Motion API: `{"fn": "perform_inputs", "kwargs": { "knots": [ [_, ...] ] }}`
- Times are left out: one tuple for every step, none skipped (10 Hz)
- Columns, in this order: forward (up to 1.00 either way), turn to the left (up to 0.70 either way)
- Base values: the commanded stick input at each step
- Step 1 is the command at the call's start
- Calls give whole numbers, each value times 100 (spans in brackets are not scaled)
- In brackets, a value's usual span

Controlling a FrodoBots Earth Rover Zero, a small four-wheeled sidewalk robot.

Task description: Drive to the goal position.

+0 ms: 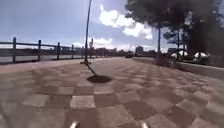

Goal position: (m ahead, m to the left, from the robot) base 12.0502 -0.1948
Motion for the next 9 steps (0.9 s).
{"fn": "perform_inputs", "kwargs": {
  "knots": [
    [100, 0],
    [100, 0],
    [100, 0],
    [100, 0],
    [100, 0],
    [100, 0],
    [100, 0],
    [100, 0],
    [100, 0]
  ]
}}
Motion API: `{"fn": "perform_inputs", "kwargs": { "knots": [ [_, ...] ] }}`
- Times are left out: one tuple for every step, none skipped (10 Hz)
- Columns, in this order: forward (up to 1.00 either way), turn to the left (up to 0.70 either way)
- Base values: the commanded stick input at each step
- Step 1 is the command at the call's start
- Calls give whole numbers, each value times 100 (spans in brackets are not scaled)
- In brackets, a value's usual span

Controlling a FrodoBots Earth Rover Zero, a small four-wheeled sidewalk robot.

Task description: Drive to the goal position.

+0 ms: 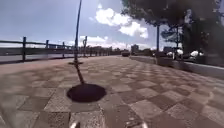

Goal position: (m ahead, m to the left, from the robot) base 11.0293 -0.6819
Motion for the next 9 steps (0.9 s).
{"fn": "perform_inputs", "kwargs": {
  "knots": [
    [100, 0],
    [100, 0],
    [100, 0],
    [100, 0],
    [100, 0],
    [100, 0],
    [100, 0],
    [100, 0],
    [100, 0]
  ]
}}
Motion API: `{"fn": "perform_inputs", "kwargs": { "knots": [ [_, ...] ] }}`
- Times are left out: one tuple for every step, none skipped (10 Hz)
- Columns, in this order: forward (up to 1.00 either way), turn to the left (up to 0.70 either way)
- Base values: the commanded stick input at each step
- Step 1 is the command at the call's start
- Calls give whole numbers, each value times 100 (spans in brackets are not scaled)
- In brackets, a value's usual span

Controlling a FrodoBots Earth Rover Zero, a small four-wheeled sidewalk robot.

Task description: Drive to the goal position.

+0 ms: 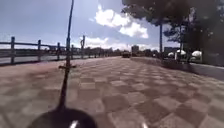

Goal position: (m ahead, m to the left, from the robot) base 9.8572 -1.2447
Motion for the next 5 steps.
{"fn": "perform_inputs", "kwargs": {
  "knots": [
    [100, 0],
    [100, 0],
    [100, 0],
    [100, 0],
    [100, 0]
  ]
}}
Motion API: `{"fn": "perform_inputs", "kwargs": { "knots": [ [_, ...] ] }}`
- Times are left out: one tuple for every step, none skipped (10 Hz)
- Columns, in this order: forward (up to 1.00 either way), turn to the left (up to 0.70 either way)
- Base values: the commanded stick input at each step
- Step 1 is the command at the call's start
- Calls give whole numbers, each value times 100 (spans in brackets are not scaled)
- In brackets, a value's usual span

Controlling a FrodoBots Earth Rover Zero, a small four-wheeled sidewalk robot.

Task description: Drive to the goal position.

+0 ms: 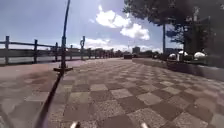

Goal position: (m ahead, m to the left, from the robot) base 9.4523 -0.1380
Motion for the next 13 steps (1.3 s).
{"fn": "perform_inputs", "kwargs": {
  "knots": [
    [100, 0],
    [100, 0],
    [100, 0],
    [100, 0],
    [100, 0],
    [100, 0],
    [100, 0],
    [100, 0],
    [100, 0],
    [100, 0],
    [100, 0],
    [100, 0],
    [100, 0]
  ]
}}
